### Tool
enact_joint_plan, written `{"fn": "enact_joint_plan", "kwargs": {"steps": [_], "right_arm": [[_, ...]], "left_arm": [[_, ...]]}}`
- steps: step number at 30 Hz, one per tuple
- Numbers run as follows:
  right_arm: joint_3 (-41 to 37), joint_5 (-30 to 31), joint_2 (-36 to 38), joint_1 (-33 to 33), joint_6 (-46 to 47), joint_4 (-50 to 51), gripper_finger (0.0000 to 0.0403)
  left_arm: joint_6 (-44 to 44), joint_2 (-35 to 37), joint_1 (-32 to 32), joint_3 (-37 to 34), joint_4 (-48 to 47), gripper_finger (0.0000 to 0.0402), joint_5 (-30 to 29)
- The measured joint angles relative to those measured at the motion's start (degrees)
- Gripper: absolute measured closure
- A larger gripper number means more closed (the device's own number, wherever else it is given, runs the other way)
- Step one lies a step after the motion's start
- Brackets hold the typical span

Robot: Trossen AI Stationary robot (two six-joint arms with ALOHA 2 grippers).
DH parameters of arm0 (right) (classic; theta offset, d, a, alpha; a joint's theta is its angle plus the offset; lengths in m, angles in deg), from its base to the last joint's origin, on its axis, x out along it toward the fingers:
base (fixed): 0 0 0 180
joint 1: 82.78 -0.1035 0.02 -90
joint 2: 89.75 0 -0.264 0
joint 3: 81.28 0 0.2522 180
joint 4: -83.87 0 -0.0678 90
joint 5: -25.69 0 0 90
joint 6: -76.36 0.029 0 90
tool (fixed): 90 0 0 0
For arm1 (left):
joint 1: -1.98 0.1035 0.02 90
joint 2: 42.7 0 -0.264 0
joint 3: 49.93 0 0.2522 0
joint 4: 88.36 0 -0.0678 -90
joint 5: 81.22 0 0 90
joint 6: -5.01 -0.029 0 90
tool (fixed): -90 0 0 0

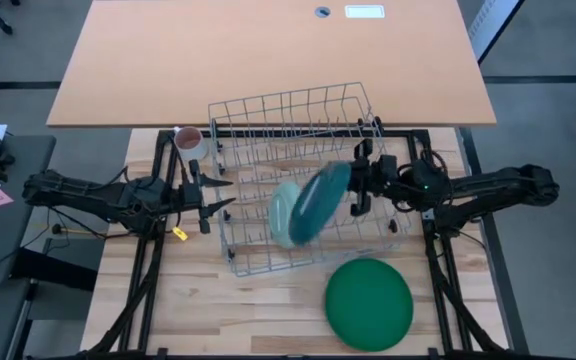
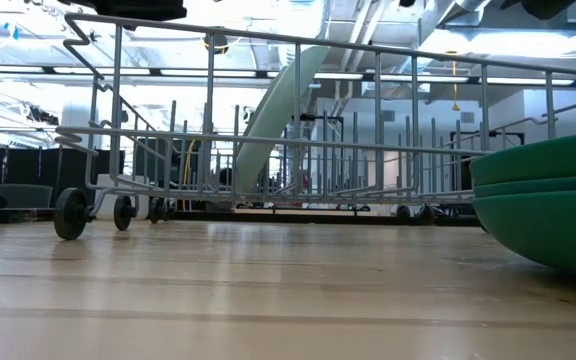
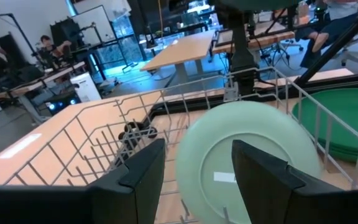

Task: Sort dishes
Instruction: Put the dark blue plate in the dish rack

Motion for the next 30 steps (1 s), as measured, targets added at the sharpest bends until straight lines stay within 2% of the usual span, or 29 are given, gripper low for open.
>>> {"fn": "enact_joint_plan", "kwargs": {"steps": [3, 18, 24, 30], "right_arm": [[0.00, 2.97, 0.00, 0.03, -0.09, 0.71, 0.0396], [0.00, 2.89, 0.00, 0.10, -0.11, 1.38, 0.0396], [0.00, 3.76, 0.00, 0.48, -0.11, 1.94, 0.0396], [0.00, 3.85, 0.00, 0.48, -0.09, 2.18, 0.0396]], "left_arm": [[0.73, 0.00, 0.00, 0.00, 0.42, 0.0222, -0.01], [4.70, -0.44, 0.00, -0.02, 3.27, 0.0222, 0.65], [5.15, -0.61, -0.02, -0.02, 4.53, 0.0222, 4.20], [5.74, -4.01, -0.02, -0.03, 8.07, 0.0210, 5.34]]}}
